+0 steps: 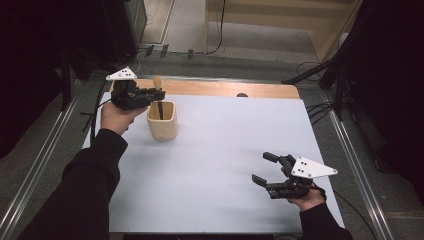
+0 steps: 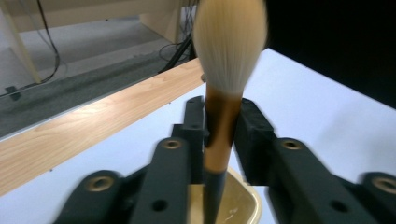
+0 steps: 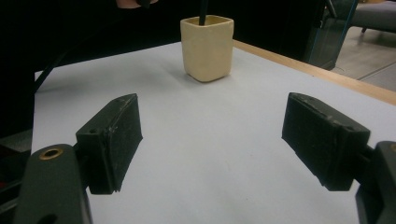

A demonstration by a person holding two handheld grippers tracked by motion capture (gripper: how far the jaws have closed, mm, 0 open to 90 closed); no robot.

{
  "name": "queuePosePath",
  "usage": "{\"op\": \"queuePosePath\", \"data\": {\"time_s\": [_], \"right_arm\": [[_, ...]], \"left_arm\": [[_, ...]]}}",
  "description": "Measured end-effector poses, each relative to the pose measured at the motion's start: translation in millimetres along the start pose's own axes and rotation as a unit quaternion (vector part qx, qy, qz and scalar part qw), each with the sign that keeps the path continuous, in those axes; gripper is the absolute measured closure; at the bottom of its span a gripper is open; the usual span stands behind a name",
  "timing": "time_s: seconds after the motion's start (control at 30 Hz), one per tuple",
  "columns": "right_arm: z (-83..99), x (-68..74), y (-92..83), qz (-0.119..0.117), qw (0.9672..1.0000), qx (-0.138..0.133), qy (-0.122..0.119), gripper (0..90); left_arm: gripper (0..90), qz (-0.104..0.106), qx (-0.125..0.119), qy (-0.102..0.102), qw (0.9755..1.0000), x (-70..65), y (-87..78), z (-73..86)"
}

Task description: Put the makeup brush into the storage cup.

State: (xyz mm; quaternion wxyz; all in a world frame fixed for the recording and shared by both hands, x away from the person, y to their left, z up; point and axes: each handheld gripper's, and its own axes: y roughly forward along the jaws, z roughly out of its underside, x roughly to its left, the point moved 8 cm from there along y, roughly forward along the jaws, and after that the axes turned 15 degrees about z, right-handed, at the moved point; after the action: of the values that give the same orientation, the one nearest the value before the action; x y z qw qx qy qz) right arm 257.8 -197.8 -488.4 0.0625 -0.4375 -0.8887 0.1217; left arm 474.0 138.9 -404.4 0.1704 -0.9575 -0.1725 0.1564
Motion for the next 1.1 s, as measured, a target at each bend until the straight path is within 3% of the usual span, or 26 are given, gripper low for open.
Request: {"op": "queuePosePath", "data": {"time_s": [0.03,0.1,0.2,0.37,0.7,1.1], "right_arm": [[0.0,-0.2,0.0,0.0,1.0,0.0,-0.001,20.6],[0.0,-0.7,0.0,0.001,1.0,0.0,0.0,20.6],[-0.4,-0.9,0.0,0.002,1.0,-0.001,0.0,20.6],[-0.2,-0.6,0.1,0.001,1.0,-0.001,-0.001,20.6],[0.6,-0.6,0.8,0.0,1.0,0.001,0.001,20.6],[-0.2,-1.2,0.9,0.002,1.0,-0.002,0.002,20.6]], "left_arm": [[47.6,0.003,-0.007,0.004,1.0,-0.1,-1.0,-1.1],[35.5,0.007,-0.006,-0.006,0.9999,0.4,-3.4,-1.0],[27.1,0.012,-0.003,-0.011,0.9999,0.4,-6.5,-0.2],[23.3,0.016,0.0,-0.02,0.9997,-0.2,-17.8,0.5],[18.5,0.027,0.021,-0.009,0.9994,-9.7,-25.7,9.5],[16.5,0.026,0.002,0.009,0.9996,-29.3,-41.8,26.4]]}}
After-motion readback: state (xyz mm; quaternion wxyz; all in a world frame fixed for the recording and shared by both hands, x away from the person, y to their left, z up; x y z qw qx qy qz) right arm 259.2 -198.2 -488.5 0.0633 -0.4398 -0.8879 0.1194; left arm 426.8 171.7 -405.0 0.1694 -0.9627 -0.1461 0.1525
